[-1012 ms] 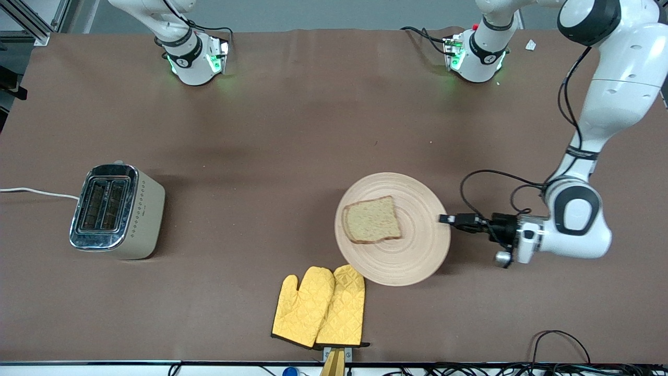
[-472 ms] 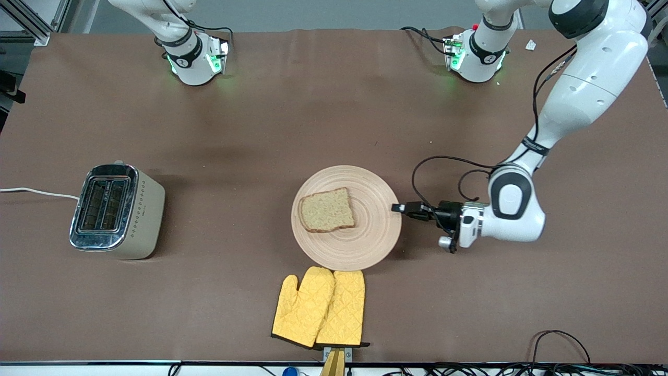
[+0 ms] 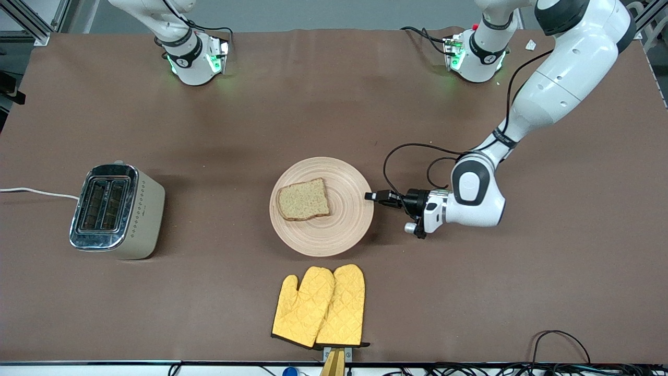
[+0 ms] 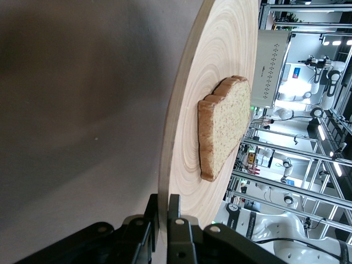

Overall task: Move plate and put bread in toaster
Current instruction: 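Reach the right gripper to the bread while the left gripper draws back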

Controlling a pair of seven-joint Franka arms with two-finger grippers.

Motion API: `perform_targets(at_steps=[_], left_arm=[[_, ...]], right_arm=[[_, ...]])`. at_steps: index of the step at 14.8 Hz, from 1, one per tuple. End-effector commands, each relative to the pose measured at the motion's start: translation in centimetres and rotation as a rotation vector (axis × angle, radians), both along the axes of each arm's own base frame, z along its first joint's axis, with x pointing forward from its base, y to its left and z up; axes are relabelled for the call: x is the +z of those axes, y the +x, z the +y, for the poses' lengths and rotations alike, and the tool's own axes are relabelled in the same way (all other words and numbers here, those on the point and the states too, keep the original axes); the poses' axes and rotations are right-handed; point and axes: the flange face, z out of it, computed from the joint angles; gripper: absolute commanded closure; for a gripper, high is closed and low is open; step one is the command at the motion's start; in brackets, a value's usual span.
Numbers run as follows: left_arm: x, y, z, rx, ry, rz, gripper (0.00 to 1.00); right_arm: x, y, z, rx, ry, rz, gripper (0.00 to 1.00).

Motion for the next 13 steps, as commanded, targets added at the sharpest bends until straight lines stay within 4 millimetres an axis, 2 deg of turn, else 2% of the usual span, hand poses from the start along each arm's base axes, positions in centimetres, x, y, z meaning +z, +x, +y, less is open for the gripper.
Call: perform_targets(at_steps=[1, 2, 4, 5, 6, 8, 11, 13], left_arm=[[-0.4, -1.3, -2.1, 0.006, -0.02, 0.007, 1.0], [-0.8, -1.6, -2.1, 0.004, -0.017, 0.014, 1.0], [-1.8, -2.3, -2.1, -0.006, -0.013, 0.008, 1.0], [-2.8, -2.6, -2.0, 0.001, -0.005, 0.009, 1.0], [-3.2, -2.6, -2.1, 0.006, 0.004, -0.002, 1.0], [-3.6, -3.0, -2.3, 0.004, 0.012, -0.001, 1.0], [-4.1, -3.3, -2.3, 0.005, 0.023, 0.003, 1.0], [-4.2, -3.2, -2.5, 0.005, 0.026, -0.001, 0.99]], right_arm=[[-1.8, -0.2, 1.6, -0.053, 0.063, 0.001, 0.0], [-2.5, 0.3, 2.9, -0.079, 0.086, -0.008, 0.0], [-3.3, 1.6, 7.5, -0.106, 0.075, -0.042, 0.0], [-4.8, 2.1, 8.9, -0.113, 0.072, -0.038, 0.0], [-7.2, 2.7, 10.5, -0.097, 0.071, -0.047, 0.0], [-11.7, 3.7, 11.7, -0.088, 0.074, -0.07, 0.0], [-19.4, 5.3, 16.7, -0.131, 0.088, -0.129, 0.0], [-23.5, 6.0, 21.6, -0.168, 0.097, -0.179, 0.0]])
